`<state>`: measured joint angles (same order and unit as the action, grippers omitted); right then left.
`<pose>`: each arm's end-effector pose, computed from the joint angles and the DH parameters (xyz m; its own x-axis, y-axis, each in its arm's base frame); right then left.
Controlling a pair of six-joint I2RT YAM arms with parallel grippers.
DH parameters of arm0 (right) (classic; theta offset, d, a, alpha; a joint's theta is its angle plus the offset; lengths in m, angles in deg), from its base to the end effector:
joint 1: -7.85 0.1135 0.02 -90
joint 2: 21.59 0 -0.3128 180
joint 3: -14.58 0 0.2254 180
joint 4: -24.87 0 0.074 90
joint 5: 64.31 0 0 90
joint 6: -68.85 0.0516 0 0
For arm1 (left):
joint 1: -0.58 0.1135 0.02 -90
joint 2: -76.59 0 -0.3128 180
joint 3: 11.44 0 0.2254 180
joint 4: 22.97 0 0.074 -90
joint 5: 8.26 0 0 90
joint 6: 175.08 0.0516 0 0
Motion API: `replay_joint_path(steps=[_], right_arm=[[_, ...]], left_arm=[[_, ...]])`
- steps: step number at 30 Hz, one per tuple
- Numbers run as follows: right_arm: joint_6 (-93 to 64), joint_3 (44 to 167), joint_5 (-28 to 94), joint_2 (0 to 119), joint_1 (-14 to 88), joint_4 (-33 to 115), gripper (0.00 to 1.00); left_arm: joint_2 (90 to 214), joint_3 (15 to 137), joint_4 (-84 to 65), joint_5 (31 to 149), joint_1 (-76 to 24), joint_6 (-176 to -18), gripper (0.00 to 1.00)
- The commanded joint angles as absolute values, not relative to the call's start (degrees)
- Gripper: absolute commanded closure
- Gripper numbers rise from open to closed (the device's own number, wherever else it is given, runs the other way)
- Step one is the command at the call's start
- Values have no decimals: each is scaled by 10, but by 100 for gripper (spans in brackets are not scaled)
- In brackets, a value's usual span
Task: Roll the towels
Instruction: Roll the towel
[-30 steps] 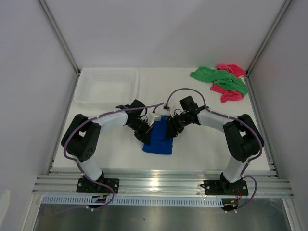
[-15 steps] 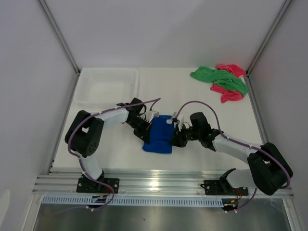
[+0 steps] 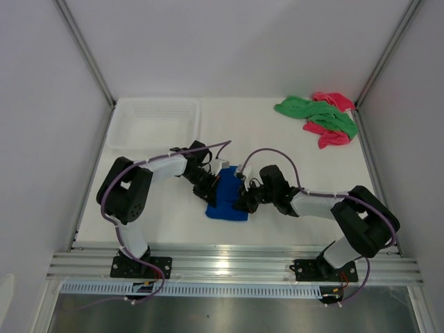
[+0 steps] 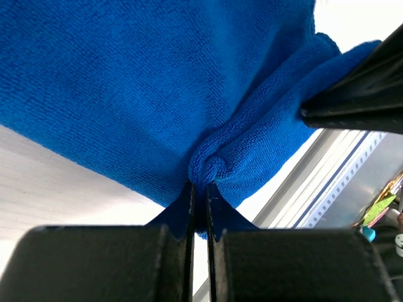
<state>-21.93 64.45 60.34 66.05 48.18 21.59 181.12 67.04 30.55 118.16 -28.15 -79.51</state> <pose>0.1954 0.2044 0.2220 -0.4195 -0.3709 -0.8285 -0.8954 0.3188 0.3107 0.2675 -0.1816 0.2037 -0.8116 0.5340 -0.2369 0.5625 0.6050 -0.5636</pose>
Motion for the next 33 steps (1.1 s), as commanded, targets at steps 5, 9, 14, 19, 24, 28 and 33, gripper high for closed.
replay_joint_path(steps=[5,9,14,19,24,28,33], right_arm=[[-223,684,545,706,485,238,92],[-226,700,521,726,490,269,94],[-222,708,507,739,488,295,94],[-217,701,496,732,488,302,96],[-214,699,493,732,488,304,96],[-214,699,485,730,487,304,96],[-214,699,487,732,489,302,96]], left_arm=[[1825,696,304,1133,-276,-809,97],[1826,704,314,1123,-276,-810,87],[1817,716,324,1130,-276,-804,67],[1787,720,328,1133,-276,-776,52],[1729,710,340,1159,-277,-727,49],[1664,676,341,1155,-277,-680,49],[1513,609,248,1144,-297,-550,44]])
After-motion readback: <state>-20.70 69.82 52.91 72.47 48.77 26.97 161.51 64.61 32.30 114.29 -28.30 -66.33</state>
